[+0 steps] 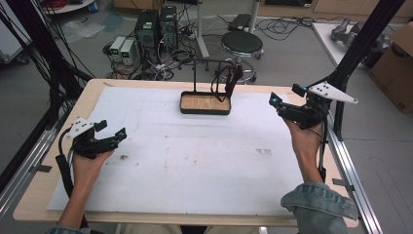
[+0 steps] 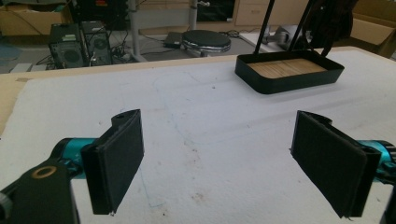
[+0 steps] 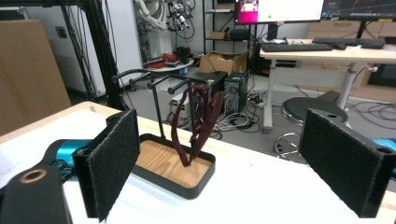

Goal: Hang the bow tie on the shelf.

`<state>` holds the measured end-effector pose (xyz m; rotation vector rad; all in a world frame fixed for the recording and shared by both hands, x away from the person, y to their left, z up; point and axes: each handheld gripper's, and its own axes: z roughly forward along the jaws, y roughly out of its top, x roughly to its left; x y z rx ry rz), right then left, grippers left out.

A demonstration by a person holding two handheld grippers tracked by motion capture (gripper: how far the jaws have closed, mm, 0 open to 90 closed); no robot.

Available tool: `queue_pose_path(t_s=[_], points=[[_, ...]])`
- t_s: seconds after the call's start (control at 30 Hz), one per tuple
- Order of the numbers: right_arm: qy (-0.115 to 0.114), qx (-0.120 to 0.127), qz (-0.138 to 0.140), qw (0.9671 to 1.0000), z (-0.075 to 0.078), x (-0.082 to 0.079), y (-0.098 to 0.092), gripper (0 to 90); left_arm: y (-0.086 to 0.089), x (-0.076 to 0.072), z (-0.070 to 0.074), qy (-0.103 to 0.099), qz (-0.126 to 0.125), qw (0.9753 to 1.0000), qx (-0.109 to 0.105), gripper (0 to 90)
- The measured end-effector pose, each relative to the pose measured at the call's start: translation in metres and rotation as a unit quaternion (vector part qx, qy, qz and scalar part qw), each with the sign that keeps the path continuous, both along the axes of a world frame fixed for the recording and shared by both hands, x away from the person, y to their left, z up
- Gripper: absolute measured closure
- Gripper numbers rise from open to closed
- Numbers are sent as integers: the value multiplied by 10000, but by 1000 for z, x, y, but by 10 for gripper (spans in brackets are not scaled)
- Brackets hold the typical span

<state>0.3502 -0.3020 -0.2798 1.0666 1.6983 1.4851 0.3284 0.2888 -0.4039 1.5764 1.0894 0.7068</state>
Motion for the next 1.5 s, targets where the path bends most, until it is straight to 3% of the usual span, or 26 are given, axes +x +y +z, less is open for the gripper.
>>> queue_pose_path(t_s=[0.43,0.73,1.07,1.5], points=[[-261,82,-64,9996,-37,-35,-16,110,-1,0,0,2,-15,10000,10,174],[-231,98,-164,9996,-68,-54,-19,110,-2,-1,1,-2,10,10000,88,174],[-39,59,-149,9999,-101,-67,-13,110,-3,-2,1,-13,2,10000,68,174],[189,-39,-122,9997,-121,-72,-7,110,-3,-2,0,-9,-3,10000,57,174]])
